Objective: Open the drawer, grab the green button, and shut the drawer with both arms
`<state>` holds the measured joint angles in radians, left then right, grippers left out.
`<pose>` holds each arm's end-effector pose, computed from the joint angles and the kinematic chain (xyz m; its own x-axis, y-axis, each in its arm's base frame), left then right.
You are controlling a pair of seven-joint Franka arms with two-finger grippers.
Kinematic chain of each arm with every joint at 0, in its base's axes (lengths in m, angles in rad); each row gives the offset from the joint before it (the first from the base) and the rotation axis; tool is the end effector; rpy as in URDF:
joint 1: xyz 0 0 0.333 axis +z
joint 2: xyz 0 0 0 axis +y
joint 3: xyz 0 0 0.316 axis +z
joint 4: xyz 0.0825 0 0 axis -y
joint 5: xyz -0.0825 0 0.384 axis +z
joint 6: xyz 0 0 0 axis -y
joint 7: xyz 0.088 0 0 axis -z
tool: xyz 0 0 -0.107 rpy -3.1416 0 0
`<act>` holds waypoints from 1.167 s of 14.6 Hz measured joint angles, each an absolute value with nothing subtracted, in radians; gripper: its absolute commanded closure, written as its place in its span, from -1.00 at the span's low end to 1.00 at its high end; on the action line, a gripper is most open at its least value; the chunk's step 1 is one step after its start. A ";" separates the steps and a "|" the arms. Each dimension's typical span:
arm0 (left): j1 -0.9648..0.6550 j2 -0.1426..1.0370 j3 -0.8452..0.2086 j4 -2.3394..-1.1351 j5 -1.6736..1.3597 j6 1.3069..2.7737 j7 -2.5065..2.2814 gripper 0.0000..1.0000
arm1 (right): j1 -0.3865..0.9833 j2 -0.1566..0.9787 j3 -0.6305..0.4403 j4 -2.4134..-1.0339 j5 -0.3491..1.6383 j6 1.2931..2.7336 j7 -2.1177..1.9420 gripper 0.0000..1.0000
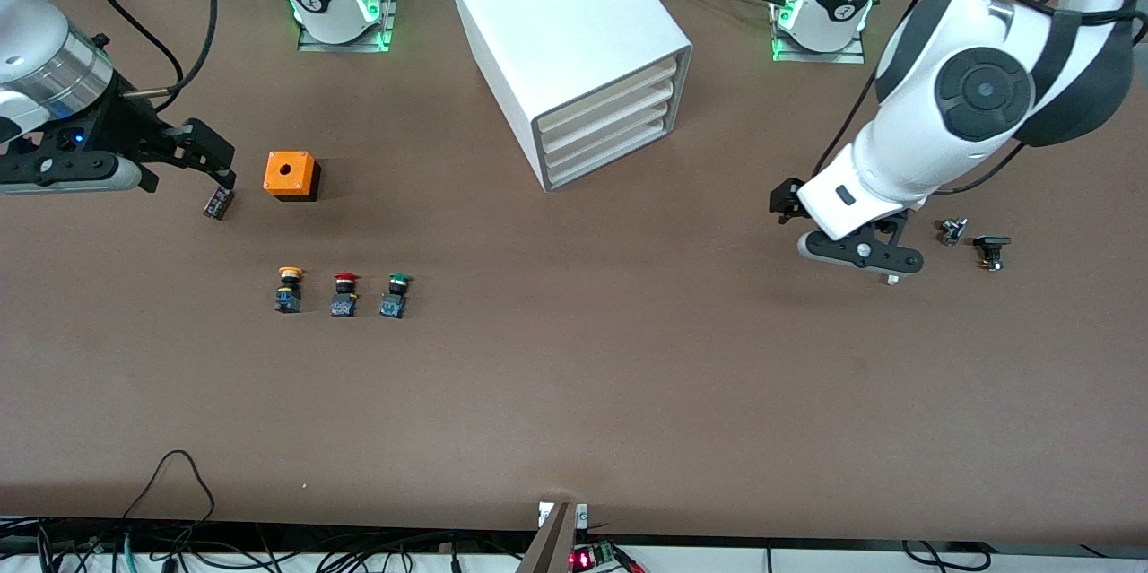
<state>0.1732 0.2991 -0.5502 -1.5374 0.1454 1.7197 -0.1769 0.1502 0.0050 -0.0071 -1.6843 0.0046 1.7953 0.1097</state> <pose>0.6066 -0.1845 0.4965 0.9749 -0.2105 -0.0731 -0.2111 -0.9775 0.0000 0.5680 0.0822 0.5880 0.9940 0.0316 0.1047 0.0334 -0.9993 -0.0161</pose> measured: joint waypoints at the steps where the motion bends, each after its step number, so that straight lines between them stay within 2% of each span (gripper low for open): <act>1: 0.186 0.289 -0.550 -1.533 0.145 1.717 -0.144 -1.00 | 0.149 -0.004 -0.007 -1.700 0.004 1.797 0.119 -1.00; 5: 0.242 0.249 -0.526 -1.513 0.128 1.704 0.005 -1.00 | 0.075 -0.021 0.030 -1.721 0.002 1.792 0.139 -1.00; 6: 0.238 0.233 -0.481 -1.509 0.086 1.700 0.047 -1.00 | 0.048 -0.024 0.054 -1.721 0.002 1.784 0.139 -1.00; 8: 0.170 0.195 -0.313 -1.518 -0.015 1.688 0.135 -1.00 | 0.022 -0.032 0.080 -1.721 0.002 1.764 0.142 -1.00; 10: 0.068 0.144 -0.147 -1.558 -0.050 1.682 0.177 -1.00 | 0.018 -0.040 0.088 -1.721 0.002 1.749 0.145 -1.00; 11: 0.031 0.111 -0.097 -1.589 -0.054 1.683 0.179 -1.00 | 0.018 -0.042 0.090 -1.721 0.002 1.748 0.145 -1.00; 17: -0.012 -0.057 -0.044 -1.716 -0.042 1.683 0.098 -1.00 | 0.017 -0.037 0.092 -1.721 0.002 1.749 0.145 -1.00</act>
<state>-0.0118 -0.0568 -0.0438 -1.7162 -0.0419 1.6826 0.0977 0.0170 -0.0370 0.0918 -1.7208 0.0024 1.7485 0.1447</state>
